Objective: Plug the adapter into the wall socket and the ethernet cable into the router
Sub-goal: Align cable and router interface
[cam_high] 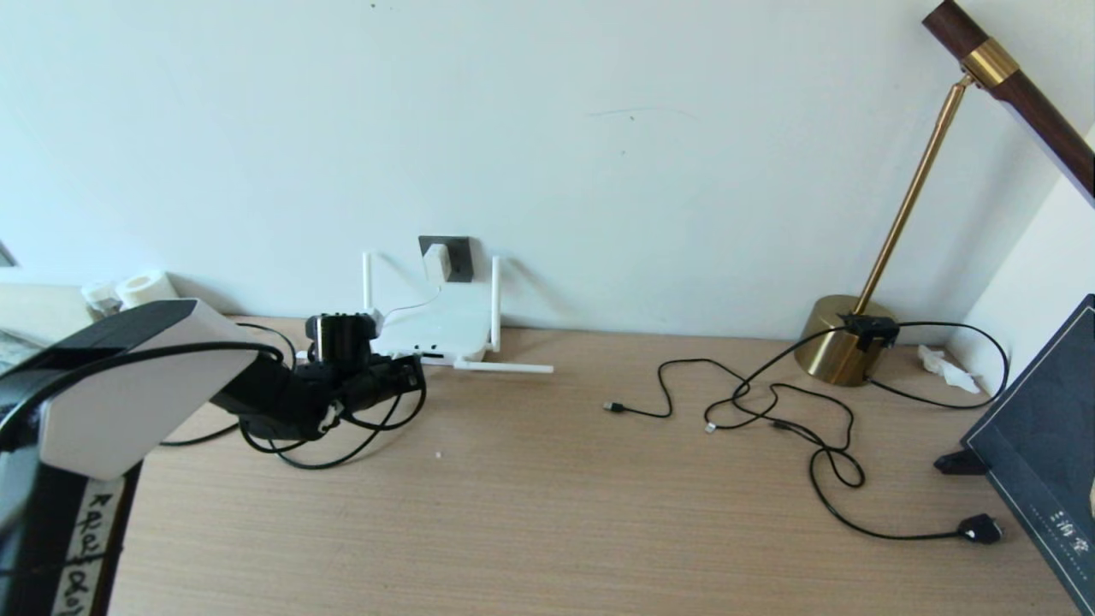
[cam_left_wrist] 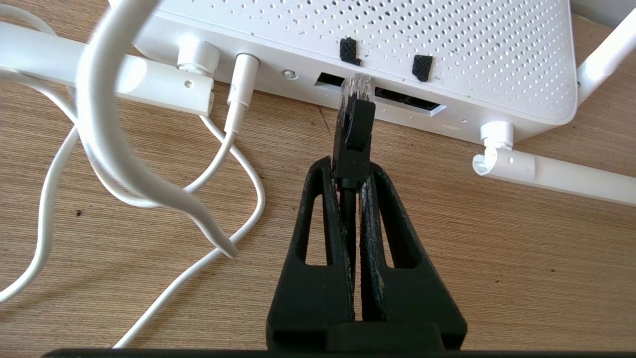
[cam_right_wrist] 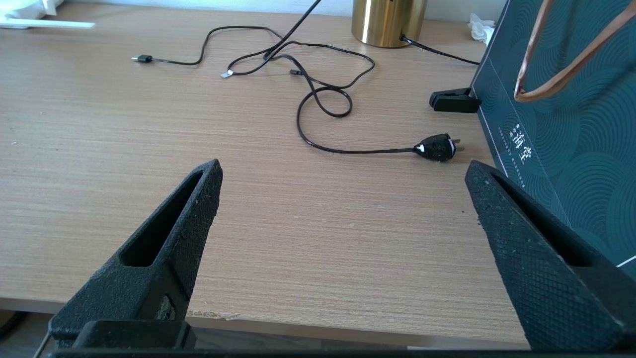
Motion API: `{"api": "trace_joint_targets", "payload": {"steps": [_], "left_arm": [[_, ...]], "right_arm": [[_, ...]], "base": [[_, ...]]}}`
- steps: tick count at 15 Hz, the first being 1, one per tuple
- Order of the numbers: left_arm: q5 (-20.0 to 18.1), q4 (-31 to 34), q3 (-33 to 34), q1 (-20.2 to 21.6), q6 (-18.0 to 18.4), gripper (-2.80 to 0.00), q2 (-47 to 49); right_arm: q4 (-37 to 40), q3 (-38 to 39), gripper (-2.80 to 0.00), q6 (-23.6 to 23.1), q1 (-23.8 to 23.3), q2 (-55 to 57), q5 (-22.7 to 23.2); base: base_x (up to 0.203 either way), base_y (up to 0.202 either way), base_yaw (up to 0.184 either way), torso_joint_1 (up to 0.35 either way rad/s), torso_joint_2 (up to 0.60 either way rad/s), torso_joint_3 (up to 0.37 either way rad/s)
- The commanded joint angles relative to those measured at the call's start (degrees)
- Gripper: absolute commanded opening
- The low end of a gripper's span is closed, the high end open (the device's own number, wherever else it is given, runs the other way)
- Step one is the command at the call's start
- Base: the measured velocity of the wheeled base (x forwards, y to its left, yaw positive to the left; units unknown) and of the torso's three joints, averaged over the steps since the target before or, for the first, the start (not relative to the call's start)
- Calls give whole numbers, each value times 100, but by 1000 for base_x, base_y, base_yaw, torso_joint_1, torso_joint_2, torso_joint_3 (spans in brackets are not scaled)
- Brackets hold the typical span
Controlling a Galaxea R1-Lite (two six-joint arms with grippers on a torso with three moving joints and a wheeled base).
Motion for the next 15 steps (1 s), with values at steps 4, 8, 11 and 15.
{"api": "trace_joint_targets", "payload": {"steps": [4, 8, 11, 15], "left_arm": [[-3, -10, 5, -1, -9, -280, -9], [-3, -10, 15, -1, -9, -280, -19], [-3, -10, 37, -1, -9, -280, -27], [-3, -19, 92, -1, -9, -280, -18]], "right_arm": [[2, 0, 0, 2, 2, -2, 4], [2, 0, 0, 2, 2, -2, 4], [2, 0, 0, 2, 2, -2, 3], [2, 0, 0, 2, 2, -1, -5]], "base": [[0, 0, 0, 0, 0, 0], [0, 0, 0, 0, 0, 0], [0, 0, 0, 0, 0, 0], [0, 0, 0, 0, 0, 0]]}}
